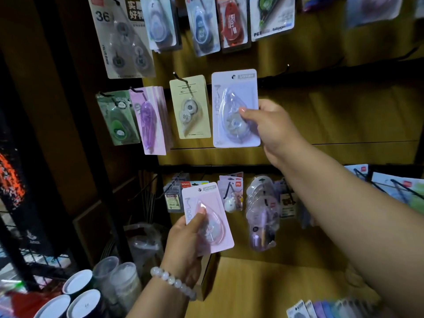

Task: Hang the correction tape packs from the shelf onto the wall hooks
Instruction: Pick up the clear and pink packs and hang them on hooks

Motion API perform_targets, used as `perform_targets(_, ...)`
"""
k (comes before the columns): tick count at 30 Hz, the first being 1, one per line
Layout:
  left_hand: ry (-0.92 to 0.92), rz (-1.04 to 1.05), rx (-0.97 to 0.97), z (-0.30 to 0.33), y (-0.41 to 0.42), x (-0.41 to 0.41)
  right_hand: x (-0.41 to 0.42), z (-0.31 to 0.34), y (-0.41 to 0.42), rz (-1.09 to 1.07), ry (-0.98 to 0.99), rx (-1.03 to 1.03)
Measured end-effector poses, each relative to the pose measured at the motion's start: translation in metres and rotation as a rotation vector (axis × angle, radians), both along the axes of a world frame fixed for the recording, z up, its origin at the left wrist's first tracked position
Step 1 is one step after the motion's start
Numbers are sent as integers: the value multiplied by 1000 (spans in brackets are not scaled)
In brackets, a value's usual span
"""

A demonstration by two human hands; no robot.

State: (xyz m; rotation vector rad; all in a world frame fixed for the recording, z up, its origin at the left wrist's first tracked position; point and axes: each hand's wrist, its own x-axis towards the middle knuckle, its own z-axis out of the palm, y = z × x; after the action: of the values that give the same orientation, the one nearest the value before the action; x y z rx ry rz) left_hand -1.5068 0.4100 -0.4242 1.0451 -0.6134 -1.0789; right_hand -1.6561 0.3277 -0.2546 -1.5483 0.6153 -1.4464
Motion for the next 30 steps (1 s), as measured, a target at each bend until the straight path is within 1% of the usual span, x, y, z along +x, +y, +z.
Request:
perform_targets(4,-2,-7,4,1,1,0,6,9,-9,-39,19,8)
perform_targets(11,-8,-6,7,0,1,4,11,5,-20,-56,13,18)
perform_targets(15,-1,-10,1,-2,-1,5,14,5,-29,-106,13,32)
perform_targets(21,20,-24,-1,-5,-3,6,21,4,-60,-295,109,102)
perform_targets(24,19,-31,-8,-5,-2,7,24,4,-75,-387,205,125)
perform_targets(27,1,-24,-5,-6,-2,10,24,-4,-80,-389,243,168)
perform_targets(30,-9,-14,-5,-7,-2,12,19,-20,-75,-320,235,229)
